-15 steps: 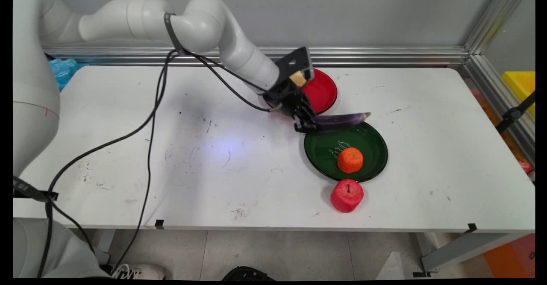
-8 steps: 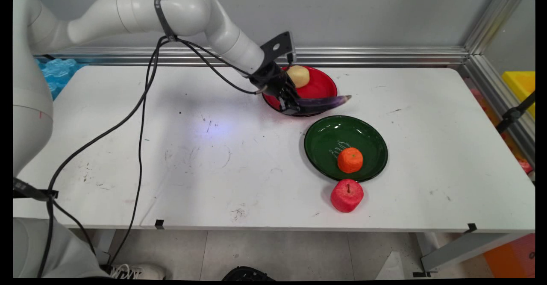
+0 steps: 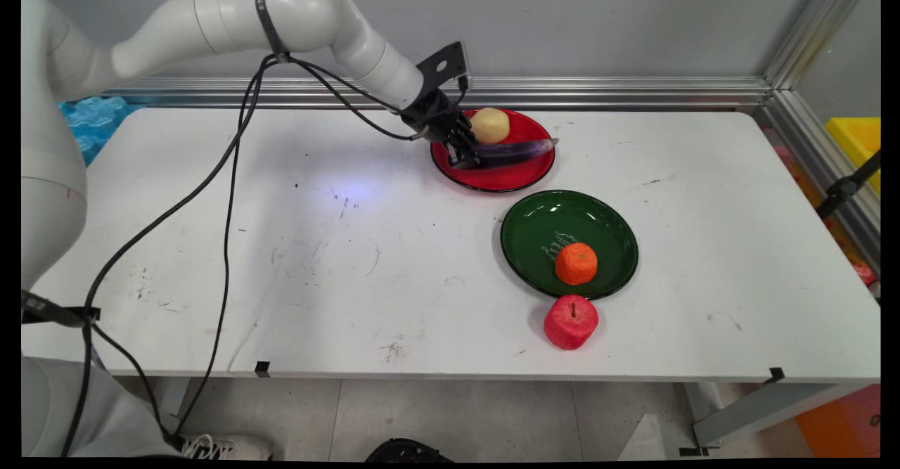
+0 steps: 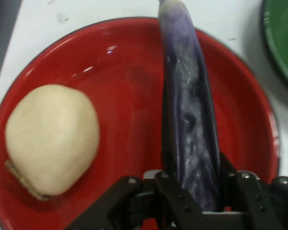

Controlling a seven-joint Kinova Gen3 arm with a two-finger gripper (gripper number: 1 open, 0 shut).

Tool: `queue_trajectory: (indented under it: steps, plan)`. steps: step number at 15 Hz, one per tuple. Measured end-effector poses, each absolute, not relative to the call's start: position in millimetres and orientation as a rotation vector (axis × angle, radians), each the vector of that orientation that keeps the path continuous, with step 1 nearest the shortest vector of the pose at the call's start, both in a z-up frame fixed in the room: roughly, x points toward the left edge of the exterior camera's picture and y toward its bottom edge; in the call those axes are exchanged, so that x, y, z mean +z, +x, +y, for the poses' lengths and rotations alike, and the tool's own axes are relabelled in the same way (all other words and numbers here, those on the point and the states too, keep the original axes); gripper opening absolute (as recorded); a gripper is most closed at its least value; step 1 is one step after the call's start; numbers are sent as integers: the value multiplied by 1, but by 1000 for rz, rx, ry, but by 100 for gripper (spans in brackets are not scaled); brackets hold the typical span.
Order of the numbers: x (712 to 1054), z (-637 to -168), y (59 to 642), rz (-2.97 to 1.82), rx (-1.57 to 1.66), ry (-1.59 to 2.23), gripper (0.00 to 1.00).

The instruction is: Place the picked object on the red plate

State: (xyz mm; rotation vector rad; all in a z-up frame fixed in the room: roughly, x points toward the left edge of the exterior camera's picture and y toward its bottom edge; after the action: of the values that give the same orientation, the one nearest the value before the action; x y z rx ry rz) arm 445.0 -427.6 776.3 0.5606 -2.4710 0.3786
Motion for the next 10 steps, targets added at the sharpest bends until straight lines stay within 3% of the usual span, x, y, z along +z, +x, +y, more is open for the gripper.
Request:
queue_trajectory:
  steps: [9, 10]
  plan:
    - [752, -449, 460, -2460, 391, 596, 0]
    - [750, -450, 461, -2458, 392, 600, 100]
